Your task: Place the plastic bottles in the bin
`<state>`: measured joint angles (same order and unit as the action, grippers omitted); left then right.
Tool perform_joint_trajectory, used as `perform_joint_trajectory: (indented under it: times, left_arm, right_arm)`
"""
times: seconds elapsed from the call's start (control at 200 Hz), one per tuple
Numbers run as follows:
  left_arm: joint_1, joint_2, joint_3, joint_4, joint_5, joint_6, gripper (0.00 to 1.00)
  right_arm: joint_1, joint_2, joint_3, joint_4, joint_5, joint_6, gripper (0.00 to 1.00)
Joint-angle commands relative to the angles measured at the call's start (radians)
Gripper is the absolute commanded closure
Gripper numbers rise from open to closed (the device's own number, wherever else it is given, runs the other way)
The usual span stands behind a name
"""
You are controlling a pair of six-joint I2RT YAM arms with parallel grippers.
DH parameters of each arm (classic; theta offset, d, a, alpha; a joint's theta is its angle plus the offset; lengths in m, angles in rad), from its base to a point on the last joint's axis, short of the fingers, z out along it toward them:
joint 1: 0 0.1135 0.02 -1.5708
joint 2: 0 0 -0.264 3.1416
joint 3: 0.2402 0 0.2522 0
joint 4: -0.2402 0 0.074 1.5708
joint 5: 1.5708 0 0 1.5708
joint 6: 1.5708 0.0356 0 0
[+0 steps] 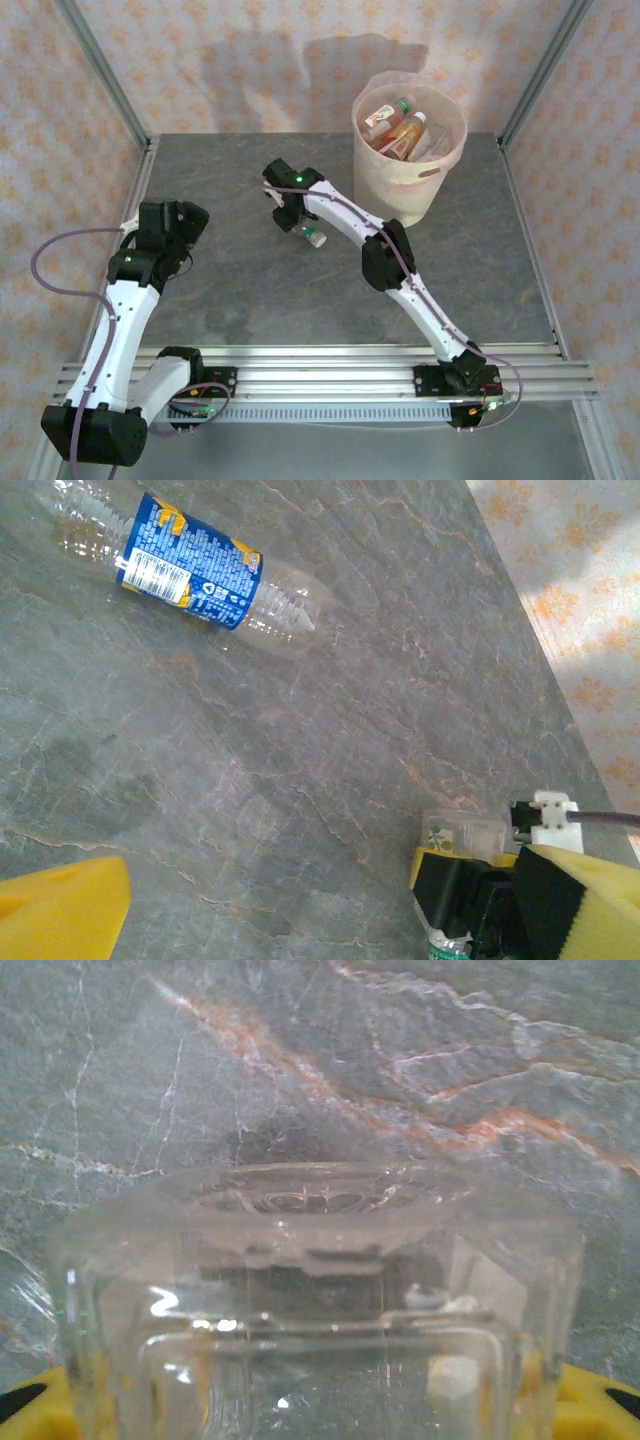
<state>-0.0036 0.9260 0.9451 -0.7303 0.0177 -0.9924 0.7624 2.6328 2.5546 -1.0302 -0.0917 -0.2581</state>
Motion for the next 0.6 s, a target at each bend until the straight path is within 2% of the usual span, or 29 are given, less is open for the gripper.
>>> perform_joint_trajectory:
  times: [0.0, 0.345, 0.47, 0.596]
  left_arm:
    - [0.011, -0.003, -0.003, -0.029, -0.024, 0.035, 0.0]
    - [0.011, 0.007, 0.017, -0.019, -0.032, 0.085, 0.0]
    - [0.012, -0.004, 0.014, -0.002, -0.037, 0.1, 0.0]
    - [0.011, -0.011, 0.014, 0.006, -0.042, 0.119, 0.0]
  right_arm:
    - [-0.002, -0.157, 0.039, -0.007, 0.059, 0.12, 0.75]
    - [-0.024, -0.506, 0.041, 0.029, 0.092, 0.335, 0.8]
    - [-0.064, -0.597, 0.039, 0.069, 0.116, 0.395, 0.8]
    - [-0.122, -0.666, 0.023, 0.118, 0.193, 0.452, 0.8]
